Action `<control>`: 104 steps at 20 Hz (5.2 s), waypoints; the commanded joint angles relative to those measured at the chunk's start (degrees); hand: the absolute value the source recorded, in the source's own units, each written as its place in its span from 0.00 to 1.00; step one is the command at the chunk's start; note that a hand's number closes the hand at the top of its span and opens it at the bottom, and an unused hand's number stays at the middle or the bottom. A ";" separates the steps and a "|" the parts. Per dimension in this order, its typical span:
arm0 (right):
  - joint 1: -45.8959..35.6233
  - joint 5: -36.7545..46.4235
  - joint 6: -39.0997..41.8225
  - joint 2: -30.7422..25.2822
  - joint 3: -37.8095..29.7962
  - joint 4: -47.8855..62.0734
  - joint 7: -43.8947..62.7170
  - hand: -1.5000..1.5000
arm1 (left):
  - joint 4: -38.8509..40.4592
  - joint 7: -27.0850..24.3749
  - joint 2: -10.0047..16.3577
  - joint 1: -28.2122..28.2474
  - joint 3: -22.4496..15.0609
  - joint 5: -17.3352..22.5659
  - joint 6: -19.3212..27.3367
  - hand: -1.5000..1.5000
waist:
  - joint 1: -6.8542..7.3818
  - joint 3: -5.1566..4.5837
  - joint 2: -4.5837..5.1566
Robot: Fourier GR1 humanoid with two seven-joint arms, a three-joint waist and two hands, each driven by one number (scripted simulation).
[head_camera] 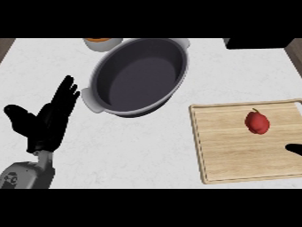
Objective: Pick the bell pepper from the tray and place it in the pot
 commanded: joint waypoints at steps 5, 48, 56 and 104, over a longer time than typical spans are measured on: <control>2.92 2.51 12.80 -14.62 -1.17 -18.41 26.35 0.00 | -4.93 3.82 0.19 1.49 -1.03 -0.87 0.95 0.50 | 0.94 -0.05 0.23; -10.46 28.16 36.73 17.84 6.15 -3.57 53.03 0.00 | -3.15 3.91 -6.70 0.94 5.01 -7.93 -6.11 0.50 | 1.90 0.19 0.78; -13.16 33.42 39.15 23.24 4.05 0.22 53.17 0.00 | -5.31 5.54 -7.15 1.74 6.88 -7.39 -8.96 0.50 | 1.83 0.18 0.73; -29.27 45.87 26.97 32.21 1.30 22.77 16.32 1.00 | -6.89 5.27 -10.23 2.87 10.27 -9.90 -11.93 0.50 | 2.01 0.19 0.73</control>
